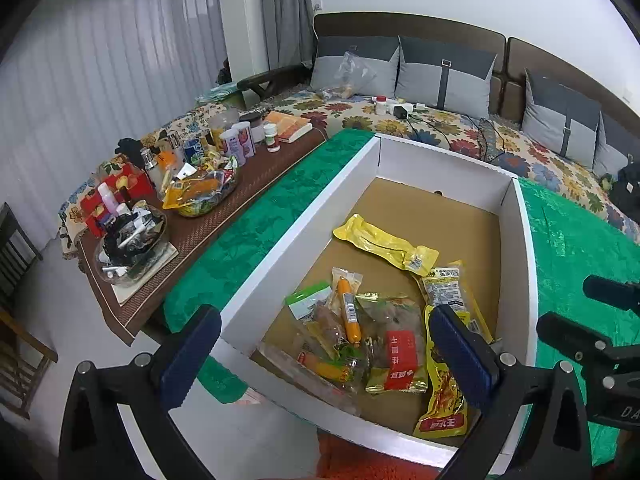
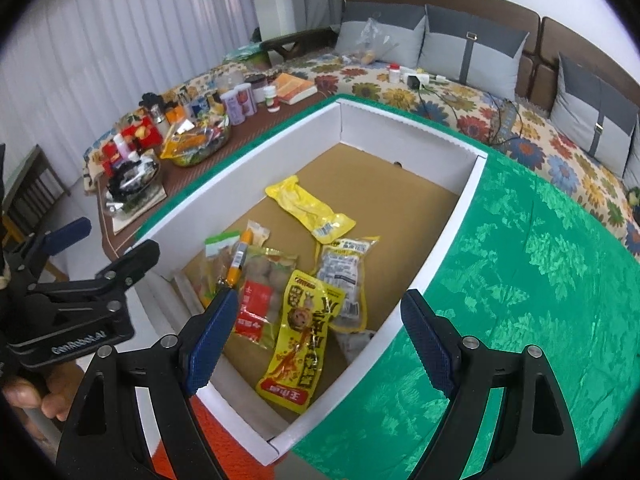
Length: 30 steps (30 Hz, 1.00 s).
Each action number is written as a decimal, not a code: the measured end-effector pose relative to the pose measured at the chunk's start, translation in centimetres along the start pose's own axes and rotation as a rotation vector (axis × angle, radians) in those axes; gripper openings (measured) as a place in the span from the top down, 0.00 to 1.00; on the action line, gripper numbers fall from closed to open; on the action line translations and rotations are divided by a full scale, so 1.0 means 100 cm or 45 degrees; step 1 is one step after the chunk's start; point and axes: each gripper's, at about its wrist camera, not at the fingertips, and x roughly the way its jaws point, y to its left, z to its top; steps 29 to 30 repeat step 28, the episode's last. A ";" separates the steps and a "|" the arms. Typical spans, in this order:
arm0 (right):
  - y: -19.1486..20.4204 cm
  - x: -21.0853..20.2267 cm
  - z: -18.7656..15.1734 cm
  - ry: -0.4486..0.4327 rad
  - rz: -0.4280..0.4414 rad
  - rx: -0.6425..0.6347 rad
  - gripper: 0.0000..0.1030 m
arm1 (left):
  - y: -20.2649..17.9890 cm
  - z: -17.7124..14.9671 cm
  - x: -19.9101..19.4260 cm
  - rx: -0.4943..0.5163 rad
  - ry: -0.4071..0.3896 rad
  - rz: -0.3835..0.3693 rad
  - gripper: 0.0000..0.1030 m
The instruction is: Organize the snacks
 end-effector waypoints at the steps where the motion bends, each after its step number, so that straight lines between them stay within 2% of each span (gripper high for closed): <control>1: 0.001 0.001 0.000 0.003 0.000 0.000 0.16 | 0.000 0.000 0.001 -0.003 0.005 -0.003 0.00; 30: -0.002 0.011 -0.005 0.043 0.013 -0.001 0.16 | 0.003 0.002 0.008 -0.037 0.002 -0.007 0.00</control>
